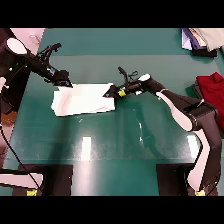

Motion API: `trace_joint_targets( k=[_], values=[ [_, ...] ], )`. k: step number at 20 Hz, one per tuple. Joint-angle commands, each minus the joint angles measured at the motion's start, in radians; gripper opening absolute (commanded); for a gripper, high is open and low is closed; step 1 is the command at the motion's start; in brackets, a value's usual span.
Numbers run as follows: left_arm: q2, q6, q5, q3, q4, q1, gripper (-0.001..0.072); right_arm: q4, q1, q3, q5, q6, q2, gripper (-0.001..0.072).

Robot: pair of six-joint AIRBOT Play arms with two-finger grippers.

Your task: Fold the shirts.

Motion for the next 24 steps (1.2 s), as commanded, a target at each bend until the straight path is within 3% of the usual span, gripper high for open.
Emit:
trace_joint_targets(
  k=[1, 5, 10, 17, 24],
  values=[
    [0.001, -0.003, 0.009, 0.001, -0.008, 0.000, 0.0022, -0.027, -0.014, 0.058, 0.025, -0.036, 0.041, 0.0019],
    [0.001, -0.010, 0.053, 0.001, -0.010, -0.042, 0.0022, -0.286, -0.208, -0.008, 0.035, 0.066, 0.263, 0.0019],
    [0.000, -0.024, 0.185, 0.001, -0.011, -0.180, 0.0023, -0.531, -0.576, -0.051, 0.098, 0.099, 0.488, 0.0019],
    [0.000, -0.036, 0.261, 0.001, -0.010, -0.345, 0.0023, -0.553, -1.000, 0.071, 0.108, 0.056, 0.499, 0.0017],
    [0.000, -0.036, 0.287, 0.001, -0.010, -0.390, 0.0023, -0.554, -1.092, 0.344, 0.165, 0.056, 0.425, 0.0017]
  ],
)
